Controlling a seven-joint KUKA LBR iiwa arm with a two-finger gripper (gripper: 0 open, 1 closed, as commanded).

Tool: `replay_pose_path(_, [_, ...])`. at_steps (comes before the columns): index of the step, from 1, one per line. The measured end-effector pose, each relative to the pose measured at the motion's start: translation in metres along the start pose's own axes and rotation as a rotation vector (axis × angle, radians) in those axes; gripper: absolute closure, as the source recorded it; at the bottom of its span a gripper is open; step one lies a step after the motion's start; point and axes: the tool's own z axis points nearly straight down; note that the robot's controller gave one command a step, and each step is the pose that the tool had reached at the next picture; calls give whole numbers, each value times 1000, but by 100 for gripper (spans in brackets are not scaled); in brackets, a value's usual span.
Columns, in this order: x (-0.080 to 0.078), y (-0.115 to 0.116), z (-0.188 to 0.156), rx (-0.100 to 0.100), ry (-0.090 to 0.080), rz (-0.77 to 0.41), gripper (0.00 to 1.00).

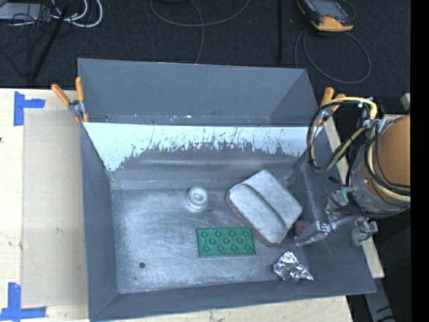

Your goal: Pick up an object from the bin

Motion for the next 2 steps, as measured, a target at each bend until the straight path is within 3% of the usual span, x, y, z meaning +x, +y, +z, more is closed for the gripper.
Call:
replay_pose_path(1, [-6,6,70,7,-19,4,0])
replay_pose_path(2, [-30,15,107,13,-30,-281,0])
